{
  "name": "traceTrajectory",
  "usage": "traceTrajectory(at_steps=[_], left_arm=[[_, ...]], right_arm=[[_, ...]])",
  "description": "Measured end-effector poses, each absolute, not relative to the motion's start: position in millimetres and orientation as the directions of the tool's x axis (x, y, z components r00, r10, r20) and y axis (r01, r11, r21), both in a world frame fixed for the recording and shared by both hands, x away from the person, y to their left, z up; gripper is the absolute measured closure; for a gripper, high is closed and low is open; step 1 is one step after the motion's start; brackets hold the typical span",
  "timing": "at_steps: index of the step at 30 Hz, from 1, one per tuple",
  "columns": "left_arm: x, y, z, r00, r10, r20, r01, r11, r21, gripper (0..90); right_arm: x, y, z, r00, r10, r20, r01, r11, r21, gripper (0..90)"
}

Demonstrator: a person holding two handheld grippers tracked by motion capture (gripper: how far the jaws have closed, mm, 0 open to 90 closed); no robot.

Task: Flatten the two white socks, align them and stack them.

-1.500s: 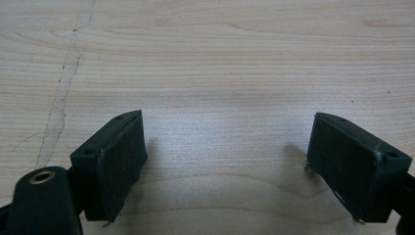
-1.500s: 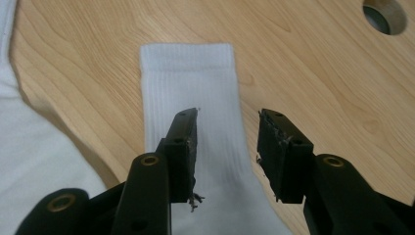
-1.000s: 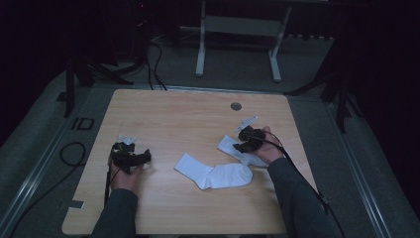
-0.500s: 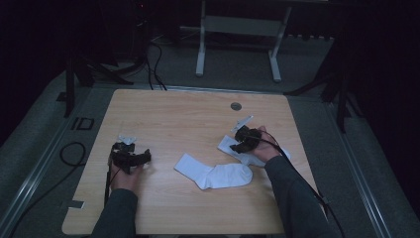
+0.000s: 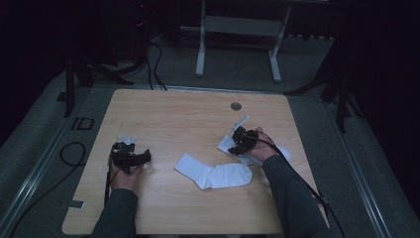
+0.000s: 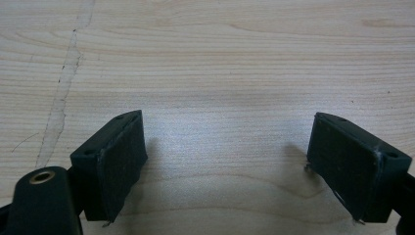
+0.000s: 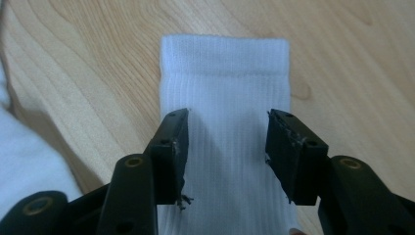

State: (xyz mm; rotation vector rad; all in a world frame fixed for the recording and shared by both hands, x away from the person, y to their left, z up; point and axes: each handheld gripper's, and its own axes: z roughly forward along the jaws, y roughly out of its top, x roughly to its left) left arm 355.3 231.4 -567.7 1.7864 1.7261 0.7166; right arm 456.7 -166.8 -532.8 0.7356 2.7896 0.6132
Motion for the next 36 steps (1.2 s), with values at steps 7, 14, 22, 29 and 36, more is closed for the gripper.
traceTrajectory(at_steps=[7, 14, 22, 29, 36], left_arm=[[355.2, 231.3, -567.7, 0.034, 0.999, 0.002, 0.707, -0.025, 0.707, 14.6], [355.2, 231.4, -567.7, 0.034, 0.999, 0.002, 0.707, -0.025, 0.707, 14.5], [355.2, 231.4, -567.7, 0.034, 0.999, 0.002, 0.707, -0.026, 0.707, 14.5], [355.3, 231.3, -567.7, 0.033, 0.999, 0.002, 0.707, -0.025, 0.707, 14.5], [355.2, 231.3, -567.7, 0.033, 0.999, 0.002, 0.707, -0.025, 0.707, 14.6]], right_arm=[[466.1, -171.1, -533.9, -0.855, 0.519, -0.007, 0.465, 0.772, 0.433, 58.3], [463.8, -173.3, -534.1, -0.850, 0.526, -0.024, 0.460, 0.764, 0.453, 82.1], [459.9, -189.3, -517.5, -0.846, 0.528, -0.078, 0.450, 0.784, 0.427, 82.9], [446.1, -209.0, -486.6, -0.841, 0.534, -0.088, 0.429, 0.757, 0.493, 82.9], [429.6, -216.2, -450.4, -0.849, 0.512, -0.132, 0.374, 0.757, 0.536, 82.8]])
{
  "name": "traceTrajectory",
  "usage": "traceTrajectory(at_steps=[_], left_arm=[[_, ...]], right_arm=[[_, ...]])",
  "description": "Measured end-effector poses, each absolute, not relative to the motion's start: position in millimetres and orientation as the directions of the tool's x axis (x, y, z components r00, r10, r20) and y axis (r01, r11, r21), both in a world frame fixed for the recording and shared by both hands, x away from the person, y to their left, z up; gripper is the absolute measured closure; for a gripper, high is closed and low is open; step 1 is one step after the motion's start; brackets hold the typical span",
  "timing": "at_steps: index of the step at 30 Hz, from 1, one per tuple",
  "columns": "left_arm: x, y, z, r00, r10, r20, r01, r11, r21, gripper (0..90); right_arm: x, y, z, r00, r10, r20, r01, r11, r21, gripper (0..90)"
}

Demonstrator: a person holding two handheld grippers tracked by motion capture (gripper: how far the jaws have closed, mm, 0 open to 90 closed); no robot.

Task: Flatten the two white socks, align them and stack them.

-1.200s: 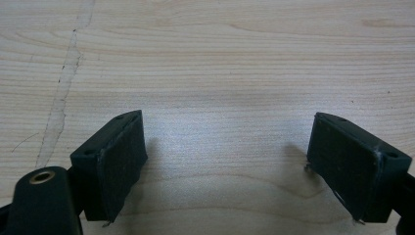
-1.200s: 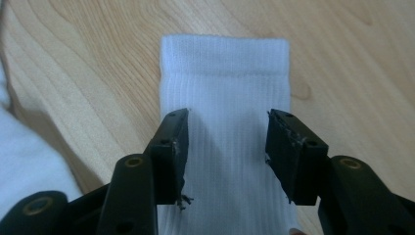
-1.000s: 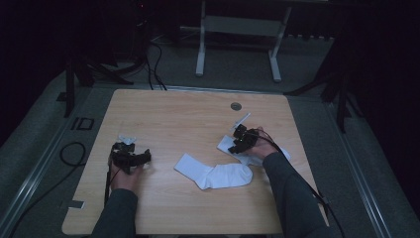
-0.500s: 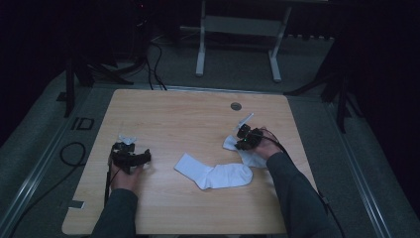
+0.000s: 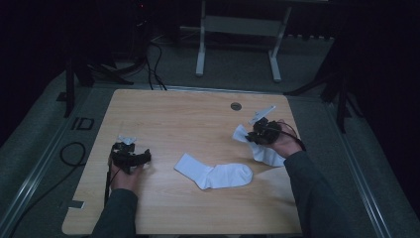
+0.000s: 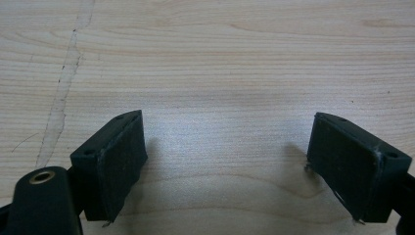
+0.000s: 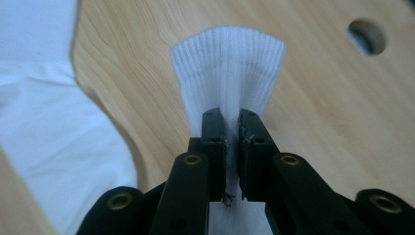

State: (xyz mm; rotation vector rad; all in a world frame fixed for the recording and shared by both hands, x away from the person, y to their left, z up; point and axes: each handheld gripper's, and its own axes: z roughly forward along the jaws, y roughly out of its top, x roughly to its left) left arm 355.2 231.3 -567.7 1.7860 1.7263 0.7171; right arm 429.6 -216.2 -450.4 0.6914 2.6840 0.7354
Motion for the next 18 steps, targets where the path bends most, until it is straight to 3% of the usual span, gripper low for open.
traceTrajectory(at_steps=[8, 18], left_arm=[[355.3, 231.3, -567.7, 0.033, 0.999, 0.001, 0.706, -0.024, 0.708, 14.5], [355.3, 231.2, -567.6, 0.032, 0.999, 0.000, 0.707, -0.023, 0.707, 14.5]], right_arm=[[408.9, -218.4, -406.2, -0.864, 0.474, -0.170, 0.305, 0.761, 0.573, 82.8], [396.5, -212.0, -386.1, -0.884, 0.443, -0.153, 0.262, 0.738, 0.621, 82.6]])
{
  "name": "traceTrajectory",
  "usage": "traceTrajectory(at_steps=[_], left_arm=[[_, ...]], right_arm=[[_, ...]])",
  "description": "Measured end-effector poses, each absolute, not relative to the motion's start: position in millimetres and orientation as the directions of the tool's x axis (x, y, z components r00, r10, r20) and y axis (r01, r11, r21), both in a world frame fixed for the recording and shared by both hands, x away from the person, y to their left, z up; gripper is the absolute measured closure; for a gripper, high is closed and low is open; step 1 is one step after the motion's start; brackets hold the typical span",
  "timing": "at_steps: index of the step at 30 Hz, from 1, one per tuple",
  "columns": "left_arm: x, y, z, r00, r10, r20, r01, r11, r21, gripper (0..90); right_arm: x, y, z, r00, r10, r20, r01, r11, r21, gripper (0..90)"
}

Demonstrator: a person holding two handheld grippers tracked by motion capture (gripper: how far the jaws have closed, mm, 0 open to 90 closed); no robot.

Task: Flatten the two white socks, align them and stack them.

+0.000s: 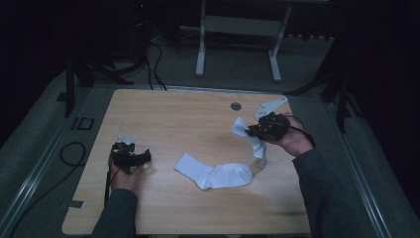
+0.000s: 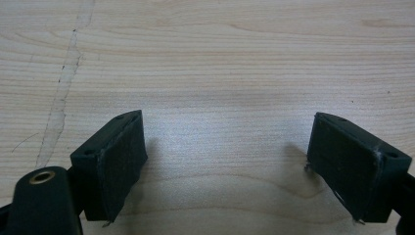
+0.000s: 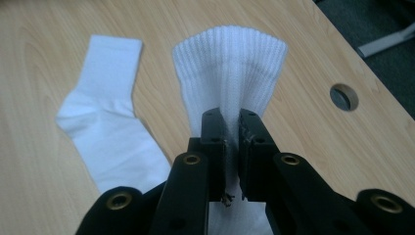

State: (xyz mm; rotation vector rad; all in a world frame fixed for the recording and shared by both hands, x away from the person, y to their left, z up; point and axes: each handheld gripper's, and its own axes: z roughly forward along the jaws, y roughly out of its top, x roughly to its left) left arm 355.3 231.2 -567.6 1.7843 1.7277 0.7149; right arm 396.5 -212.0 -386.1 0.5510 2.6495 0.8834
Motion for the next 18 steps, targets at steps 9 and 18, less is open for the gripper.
traceTrajectory(at_steps=[9, 18], left_arm=[[355.3, 231.3, -567.6, 0.033, 0.999, 0.001, 0.706, -0.024, 0.707, 14.6], [355.3, 231.2, -567.7, 0.032, 0.999, -0.001, 0.706, -0.022, 0.707, 14.5]], right_arm=[[385.4, -204.9, -367.3, -0.904, 0.407, -0.126, 0.227, 0.710, 0.667, 82.4], [363.7, -191.4, -358.6, -0.936, 0.337, -0.102, 0.177, 0.700, 0.692, 82.3]])
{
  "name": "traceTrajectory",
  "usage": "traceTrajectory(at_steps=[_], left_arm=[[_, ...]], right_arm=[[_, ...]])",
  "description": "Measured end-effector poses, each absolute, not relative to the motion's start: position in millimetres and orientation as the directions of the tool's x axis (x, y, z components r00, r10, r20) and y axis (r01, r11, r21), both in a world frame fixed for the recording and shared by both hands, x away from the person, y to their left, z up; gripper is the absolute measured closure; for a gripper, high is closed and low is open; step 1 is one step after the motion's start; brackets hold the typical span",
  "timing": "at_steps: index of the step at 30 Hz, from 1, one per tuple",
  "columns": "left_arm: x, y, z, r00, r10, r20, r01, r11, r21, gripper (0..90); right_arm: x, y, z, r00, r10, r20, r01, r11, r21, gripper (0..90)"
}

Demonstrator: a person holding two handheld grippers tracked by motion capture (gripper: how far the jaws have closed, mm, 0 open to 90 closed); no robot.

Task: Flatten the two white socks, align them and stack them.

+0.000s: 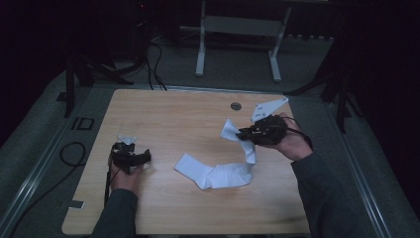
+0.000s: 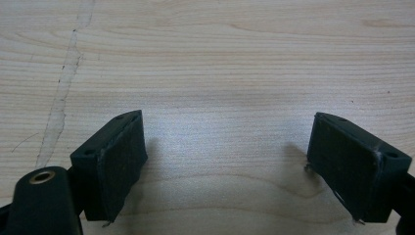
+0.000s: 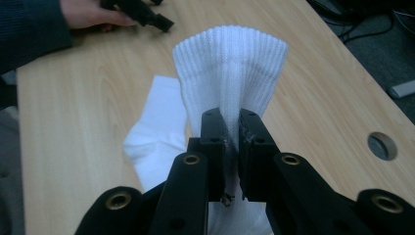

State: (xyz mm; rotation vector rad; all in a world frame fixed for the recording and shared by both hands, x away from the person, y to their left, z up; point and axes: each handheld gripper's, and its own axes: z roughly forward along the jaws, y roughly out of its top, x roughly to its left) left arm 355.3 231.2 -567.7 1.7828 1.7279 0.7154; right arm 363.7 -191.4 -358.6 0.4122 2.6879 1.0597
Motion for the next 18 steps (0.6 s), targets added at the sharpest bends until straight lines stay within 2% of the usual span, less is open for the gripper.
traceTrajectory(at_steps=[7, 18], left_arm=[[355.2, 231.4, -567.6, 0.034, 0.999, 0.002, 0.707, -0.025, 0.707, 14.6], [355.2, 231.4, -567.6, 0.034, 0.999, 0.001, 0.707, -0.025, 0.706, 14.5]], right_arm=[[349.3, -179.2, -370.0, -0.953, 0.286, -0.101, 0.146, 0.726, 0.672, 82.1], [354.8, -151.3, -420.6, -0.960, 0.277, -0.041, 0.184, 0.733, 0.655, 81.4]])
